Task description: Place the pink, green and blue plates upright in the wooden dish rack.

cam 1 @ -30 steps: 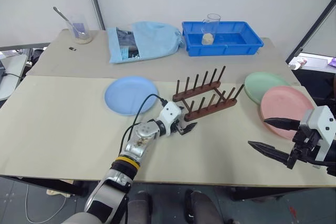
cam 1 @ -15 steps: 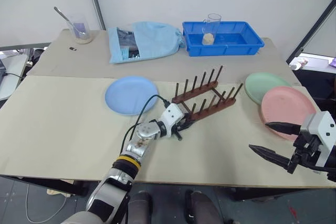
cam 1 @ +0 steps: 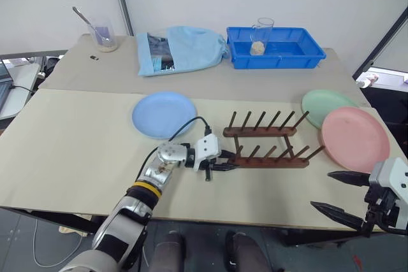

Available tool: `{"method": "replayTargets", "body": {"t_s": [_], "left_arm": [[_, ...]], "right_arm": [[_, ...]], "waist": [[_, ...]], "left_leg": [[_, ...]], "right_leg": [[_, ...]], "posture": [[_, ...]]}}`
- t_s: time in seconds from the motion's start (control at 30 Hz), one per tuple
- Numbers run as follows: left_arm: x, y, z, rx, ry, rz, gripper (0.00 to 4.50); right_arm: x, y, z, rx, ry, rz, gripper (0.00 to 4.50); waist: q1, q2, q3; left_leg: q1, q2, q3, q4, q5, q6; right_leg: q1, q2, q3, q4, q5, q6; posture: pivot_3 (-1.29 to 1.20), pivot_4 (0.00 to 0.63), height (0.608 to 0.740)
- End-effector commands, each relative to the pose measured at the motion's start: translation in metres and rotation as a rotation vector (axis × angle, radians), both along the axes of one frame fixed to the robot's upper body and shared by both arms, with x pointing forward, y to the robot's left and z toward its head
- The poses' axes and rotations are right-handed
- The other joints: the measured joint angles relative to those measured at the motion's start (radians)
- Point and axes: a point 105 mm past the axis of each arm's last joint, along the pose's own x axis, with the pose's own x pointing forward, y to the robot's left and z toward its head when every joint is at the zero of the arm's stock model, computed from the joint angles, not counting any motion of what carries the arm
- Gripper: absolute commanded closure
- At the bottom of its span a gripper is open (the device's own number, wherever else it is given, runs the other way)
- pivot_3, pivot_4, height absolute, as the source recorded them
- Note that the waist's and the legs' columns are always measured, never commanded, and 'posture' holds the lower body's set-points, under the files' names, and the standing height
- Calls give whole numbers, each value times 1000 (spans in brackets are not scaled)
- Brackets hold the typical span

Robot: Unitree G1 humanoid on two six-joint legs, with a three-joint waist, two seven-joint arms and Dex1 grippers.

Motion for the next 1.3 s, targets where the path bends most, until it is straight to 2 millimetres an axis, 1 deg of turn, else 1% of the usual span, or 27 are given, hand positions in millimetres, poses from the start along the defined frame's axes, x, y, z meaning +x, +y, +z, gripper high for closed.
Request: {"method": "replayTargets", "body": {"t_s": [0.03,0.07,0.13,0.2,0.23,0.27,0.37,0.43,0.5,0.53,0.57,0.6,0.67,0.73,0.77,0.8,0.83,0.87,0.93,0.97,1.1,1.3], "left_arm": [[7,-5,6,-6,-23,2,3128],[8,-4,7,-8,-14,4,2604],[10,-1,8,-7,-18,8,1796],[11,5,10,-6,-40,18,780],[11,9,12,-5,-49,23,343],[10,16,15,-8,-55,27,27],[4,35,27,-11,-71,43,27],[-8,44,32,-6,-55,29,27],[-23,46,32,7,-15,3,566],[-31,45,31,16,9,-15,859],[-39,44,30,22,34,-30,1365],[-47,41,28,28,50,-44,1722],[-57,35,26,31,80,-49,2716],[-61,27,22,32,89,-26,3596],[-59,23,18,35,81,5,4185],[-57,20,14,39,72,30,4500],[-55,17,11,43,62,51,4500],[-49,13,6,45,49,95,4500],[-40,8,0,51,29,167,4500],[-37,7,-2,53,20,187,4500],[-23,6,-4,59,-14,267,4500],[-6,6,-7,86,-68,336,4500]], "right_arm": [[1,1,7,-29,-47,-8,0],[1,1,7,-30,-47,-9,0],[2,0,6,-33,-46,-11,0],[4,-1,4,-48,-52,-16,0],[6,-1,4,-61,-55,-19,0],[8,-2,3,-71,-61,-22,0],[14,-4,-4,-110,-45,-34,0],[16,-4,-11,-129,-26,-27,0],[20,-4,-16,-145,-18,-15,0],[24,-4,-17,-148,-20,-8,256],[28,-3,-18,-147,-22,-2,569],[32,-2,-20,-149,-21,7,802],[40,-3,-24,-169,-18,25,1536],[49,-4,-30,-192,-10,34,2113],[53,-5,-34,-203,-9,39,2553],[57,-5,-37,-210,-8,43,2883],[61,-6,-39,-213,-8,44,3244],[67,-6,-42,-218,-12,42,3545],[76,-8,-49,-234,-19,40,4285],[80,-8,-52,-238,-21,40,4465],[97,-7,-68,-265,-43,46,4465],[127,-4,-62,-265,-140,5,4465]], "waist": [[0,0,0],[-2,0,0],[-5,0,0],[-6,0,0],[-6,0,0],[-7,0,0],[-20,0,0],[-24,1,0],[-27,1,0],[-27,1,0],[-27,1,0],[-27,1,0],[-26,1,0],[-25,1,0],[-25,1,0],[-26,1,0],[-26,1,0],[-27,1,0],[-28,1,0],[-28,1,0],[-28,0,0],[-28,1,-1]], "left_leg": [[0,0,0,0,0,0],[0,0,0,0,0,0],[0,0,-1,-1,1,1],[1,1,-1,-1,1,1],[1,1,-1,-1,1,1],[1,2,-1,-1,1,1],[1,2,-1,-1,0,0],[1,2,-1,-1,0,0],[1,2,0,-1,0,0],[1,2,0,-1,0,0],[1,2,0,-1,0,0],[1,2,0,-1,0,0],[1,1,0,-1,0,0],[1,1,0,0,0,-1],[1,1,0,0,0,-1],[1,1,0,0,0,-1],[1,1,0,0,0,0],[1,1,0,0,0,0],[1,1,0,0,1,2],[1,1,0,0,1,2],[1,1,-1,-1,1,2],[1,0,0,0,1,2]], "right_leg": [[0,0,0,0,0,0],[0,0,0,0,0,0],[0,1,0,0,0,0],[0,2,0,1,0,0],[-1,2,-1,1,0,0],[-1,2,-1,1,0,0],[-1,2,0,1,0,0],[-1,1,-1,1,0,0],[-1,1,0,1,0,0],[-1,1,0,1,0,0],[-1,0,0,1,0,0],[-1,0,0,1,0,0],[-1,0,0,1,0,0],[-1,0,0,1,0,0],[-1,0,0,1,0,0],[-1,0,0,1,0,0],[-1,0,0,1,0,0],[-1,1,0,1,0,0],[-1,1,1,1,0,0],[-1,1,1,1,0,0],[-1,2,1,2,0,0],[-1,2,1,3,0,0]], "posture": [[0,150,720],[0,150,720],[0,150,720],[0,150,720],[0,150,720],[0,150,720],[0,150,720],[0,150,720],[0,150,720],[0,150,720],[0,150,720],[0,150,720],[0,150,720],[0,150,720],[0,150,720],[0,150,720],[0,150,720],[0,150,720],[0,150,720],[0,150,720],[0,150,720],[0,150,720]]}}
